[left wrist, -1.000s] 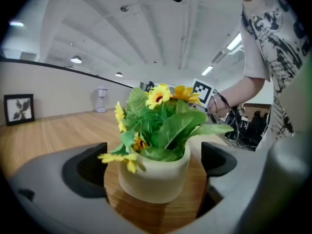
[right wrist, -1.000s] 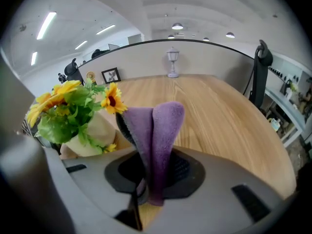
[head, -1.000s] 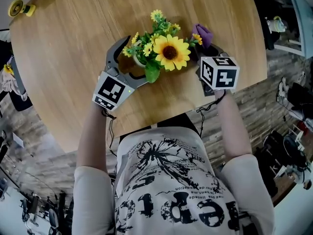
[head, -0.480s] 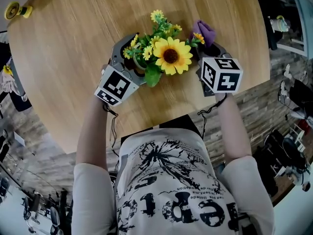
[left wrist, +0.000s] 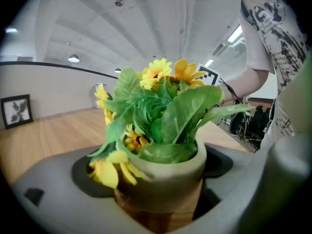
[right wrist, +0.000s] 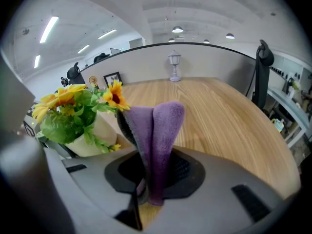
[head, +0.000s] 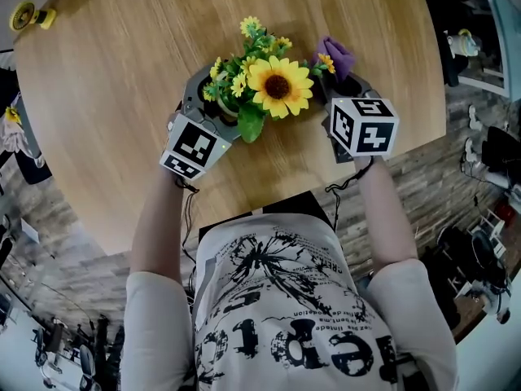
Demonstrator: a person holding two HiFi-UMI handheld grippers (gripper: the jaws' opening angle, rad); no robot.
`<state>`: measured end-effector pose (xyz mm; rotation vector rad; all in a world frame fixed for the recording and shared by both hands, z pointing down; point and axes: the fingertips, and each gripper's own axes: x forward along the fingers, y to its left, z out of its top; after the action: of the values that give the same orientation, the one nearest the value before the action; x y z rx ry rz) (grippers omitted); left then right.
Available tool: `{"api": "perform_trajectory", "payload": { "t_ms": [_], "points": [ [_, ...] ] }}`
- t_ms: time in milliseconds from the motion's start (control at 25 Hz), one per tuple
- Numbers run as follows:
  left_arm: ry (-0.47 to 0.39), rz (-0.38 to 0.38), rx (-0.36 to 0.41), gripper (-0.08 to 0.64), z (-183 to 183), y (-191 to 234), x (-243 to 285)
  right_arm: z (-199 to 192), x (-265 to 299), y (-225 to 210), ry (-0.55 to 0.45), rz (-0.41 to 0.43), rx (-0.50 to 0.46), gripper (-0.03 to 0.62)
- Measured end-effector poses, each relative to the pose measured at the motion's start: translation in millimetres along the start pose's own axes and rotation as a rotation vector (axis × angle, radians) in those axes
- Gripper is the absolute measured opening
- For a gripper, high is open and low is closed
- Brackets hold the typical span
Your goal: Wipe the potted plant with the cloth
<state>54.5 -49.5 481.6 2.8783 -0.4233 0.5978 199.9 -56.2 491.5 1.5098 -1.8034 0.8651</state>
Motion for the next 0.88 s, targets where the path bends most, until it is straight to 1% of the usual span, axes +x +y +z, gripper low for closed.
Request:
{"api": "perform_trajectory", "payload": {
  "t_ms": [120, 240, 400, 480, 600, 720, 880],
  "points": [
    [-0.024, 0.021, -0.052, 0.52, 7.7, 5.8, -15.4, 3.2, -1.8, 11.4, 0.002, 0.017, -0.015, 0.081],
    [-0.045, 0.051, -0.069, 0.52, 23.0, 13.8, -42.0, 12.8, -5.6, 35.2, -0.009, 0.047, -0.02, 0.081],
    [-0.074, 0.075, -0.112, 0.52, 55.2, 11.5, -72.3, 23.1, -21.9, 64.4, -0.018, 0.127, 0.0, 0.081],
    [-0.081, 0.096, -0.102, 0.52, 68.4, 11.0, -80.7, 25.7, -26.5, 73.8, -0.017, 0.165, -0.002, 0.081],
    [-0.077, 0.151, -0.081, 0.52, 78.4, 13.6, -88.3, 25.9, -27.6, 88.7, -0.014, 0.224, -0.049, 0.081],
    [-0.091, 0.201, -0.088, 0.52, 92.6, 12.1, -98.4, 28.2, -36.7, 107.4, -0.027, 0.291, -0.105, 0.081],
    [-0.12, 0.256, -0.103, 0.52, 114.7, 14.3, -126.7, 47.7, -57.3, 148.3, -0.102, 0.402, -0.159, 0.08]
  ]
}}
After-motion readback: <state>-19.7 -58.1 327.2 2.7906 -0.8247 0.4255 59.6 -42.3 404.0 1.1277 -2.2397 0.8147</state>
